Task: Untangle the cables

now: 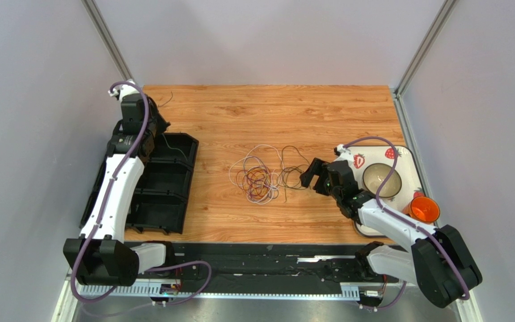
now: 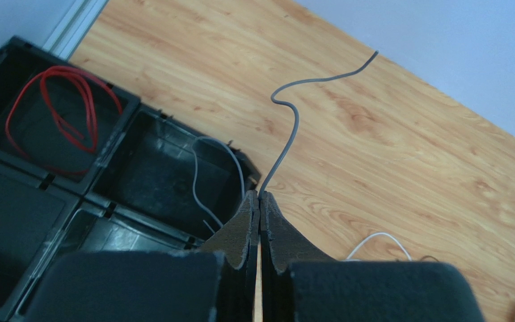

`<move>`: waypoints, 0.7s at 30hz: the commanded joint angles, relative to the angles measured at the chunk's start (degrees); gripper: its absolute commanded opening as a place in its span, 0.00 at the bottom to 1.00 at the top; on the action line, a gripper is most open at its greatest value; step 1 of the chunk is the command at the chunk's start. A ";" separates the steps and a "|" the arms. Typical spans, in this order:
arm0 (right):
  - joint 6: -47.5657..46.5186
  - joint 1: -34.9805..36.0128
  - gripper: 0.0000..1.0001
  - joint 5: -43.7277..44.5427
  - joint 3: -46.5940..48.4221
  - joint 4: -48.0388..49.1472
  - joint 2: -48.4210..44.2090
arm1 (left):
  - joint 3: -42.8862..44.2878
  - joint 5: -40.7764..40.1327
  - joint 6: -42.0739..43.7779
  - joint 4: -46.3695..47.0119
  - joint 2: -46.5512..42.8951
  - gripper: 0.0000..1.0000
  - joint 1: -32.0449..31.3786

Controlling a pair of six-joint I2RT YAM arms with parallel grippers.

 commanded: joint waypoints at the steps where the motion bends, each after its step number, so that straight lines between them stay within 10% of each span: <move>1: -0.51 -0.30 0.89 -0.23 2.43 1.10 0.35 | -2.42 -4.12 -4.41 4.85 -0.94 0.00 2.45; 21: -0.60 -0.30 0.88 -0.58 2.87 0.84 0.97 | -4.54 -9.40 -15.22 -1.12 12.85 0.00 3.69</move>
